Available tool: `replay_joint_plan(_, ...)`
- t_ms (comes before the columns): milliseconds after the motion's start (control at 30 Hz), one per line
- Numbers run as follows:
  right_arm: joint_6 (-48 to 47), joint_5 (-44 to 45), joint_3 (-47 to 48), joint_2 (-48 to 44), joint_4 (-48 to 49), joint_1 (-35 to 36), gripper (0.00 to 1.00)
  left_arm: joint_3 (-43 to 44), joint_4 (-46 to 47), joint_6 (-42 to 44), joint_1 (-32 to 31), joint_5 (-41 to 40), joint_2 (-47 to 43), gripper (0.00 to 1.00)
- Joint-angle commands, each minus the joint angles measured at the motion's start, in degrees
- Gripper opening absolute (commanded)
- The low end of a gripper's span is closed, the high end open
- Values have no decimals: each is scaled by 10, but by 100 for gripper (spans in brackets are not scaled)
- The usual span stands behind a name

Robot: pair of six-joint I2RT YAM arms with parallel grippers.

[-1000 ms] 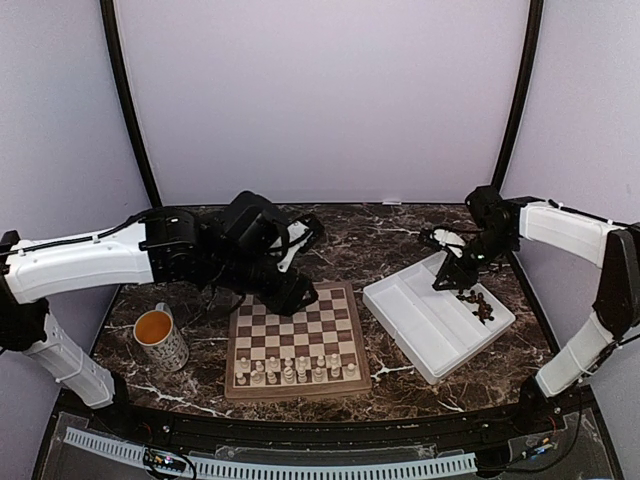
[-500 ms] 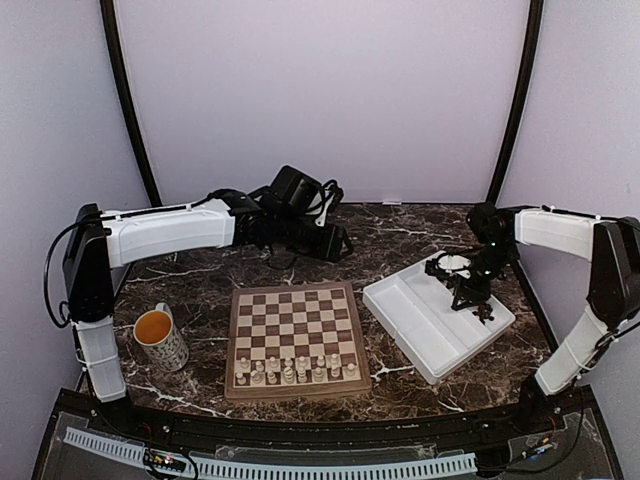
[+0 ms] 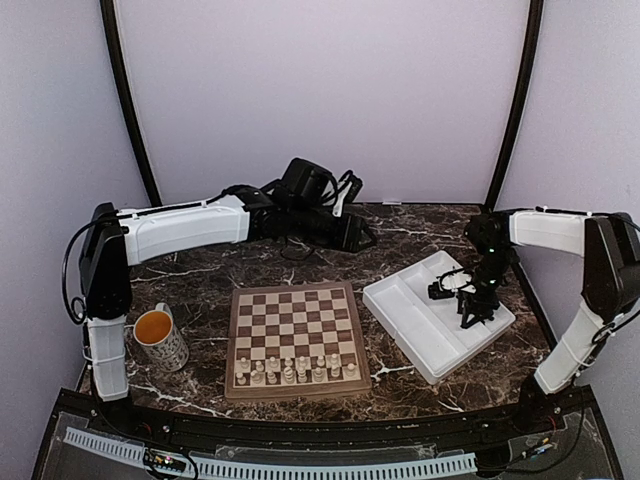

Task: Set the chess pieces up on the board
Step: Move the storage box to the center of the board.

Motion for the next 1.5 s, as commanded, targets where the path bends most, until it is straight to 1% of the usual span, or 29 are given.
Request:
replay_joint_plan(0, -11, -3, -12, 12, -16, 15, 47, 15, 0, 0, 3, 17, 0, 52)
replay_joint_plan(200, 16, -8, -19, 34, -7, 62, 45, 8, -8, 0, 4, 32, -5, 52)
replay_joint_plan(333, 28, -1, -27, 38, 2, 88, 44, -8, -3, 2, 4, 28, -17, 52)
replay_joint_plan(567, 52, -32, 1, 38, -14, 127, 43, -43, 26, -2, 3, 27, -30, 52)
replay_joint_plan(667, 65, -35, 18, 37, -18, 128, 44, -55, 33, -1, 4, 28, -34, 52)
replay_joint_plan(800, 82, 20, -2, 22, 11, 124, 43, -81, 42, 6, 4, 15, -54, 52)
replay_joint_plan(900, 83, 25, -1, 14, 9, 112, 43, -109, 55, 16, 3, -6, -82, 52)
replay_joint_plan(1100, 97, 9, 66, 7, -22, 107, 43, -150, 63, 60, 4, -40, -133, 54)
replay_joint_plan(1167, 99, 9, 92, 3, -42, 100, 41, -160, 66, 73, 5, -45, -143, 54)
replay_joint_plan(1267, 87, 33, 104, -24, -53, 78, 34, -179, 72, 91, 6, -40, -163, 54)
replay_joint_plan(1333, 62, 57, 86, -46, -41, 60, 29, -197, 81, 94, 5, -47, -178, 54)
replay_joint_plan(1467, -1, 93, 11, -85, 3, 37, 23, -240, 112, 89, 5, -50, -207, 55)
